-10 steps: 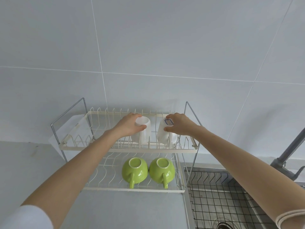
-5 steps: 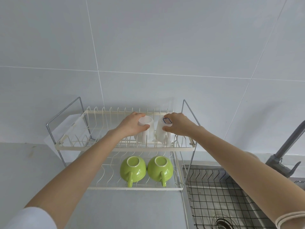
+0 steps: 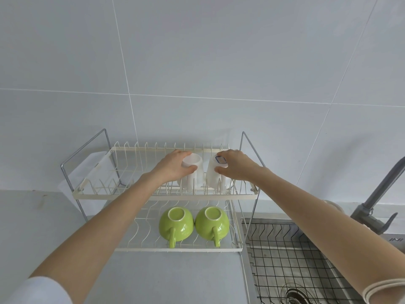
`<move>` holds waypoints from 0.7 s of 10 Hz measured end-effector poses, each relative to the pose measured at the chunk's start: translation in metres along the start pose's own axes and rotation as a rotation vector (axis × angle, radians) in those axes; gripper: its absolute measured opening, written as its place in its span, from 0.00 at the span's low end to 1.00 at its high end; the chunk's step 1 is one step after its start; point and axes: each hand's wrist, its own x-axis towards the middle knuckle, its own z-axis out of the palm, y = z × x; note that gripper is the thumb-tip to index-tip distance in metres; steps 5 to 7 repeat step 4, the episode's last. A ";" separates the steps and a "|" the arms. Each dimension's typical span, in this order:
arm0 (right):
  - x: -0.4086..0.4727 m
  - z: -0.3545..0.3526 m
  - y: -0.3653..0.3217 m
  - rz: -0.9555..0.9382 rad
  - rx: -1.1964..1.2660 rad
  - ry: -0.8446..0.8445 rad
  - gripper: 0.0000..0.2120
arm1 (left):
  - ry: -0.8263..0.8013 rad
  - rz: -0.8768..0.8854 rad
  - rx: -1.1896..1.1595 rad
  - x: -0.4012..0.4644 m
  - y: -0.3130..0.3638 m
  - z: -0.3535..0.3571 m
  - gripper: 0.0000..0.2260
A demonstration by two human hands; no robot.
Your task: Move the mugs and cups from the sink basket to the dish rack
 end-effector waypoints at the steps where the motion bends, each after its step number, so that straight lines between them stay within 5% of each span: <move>1: 0.001 -0.004 0.000 -0.002 -0.031 -0.057 0.22 | -0.019 -0.001 0.043 0.001 0.000 -0.005 0.26; 7: -0.001 -0.038 -0.004 -0.006 -0.142 -0.090 0.29 | -0.007 -0.006 0.136 0.008 0.018 -0.038 0.26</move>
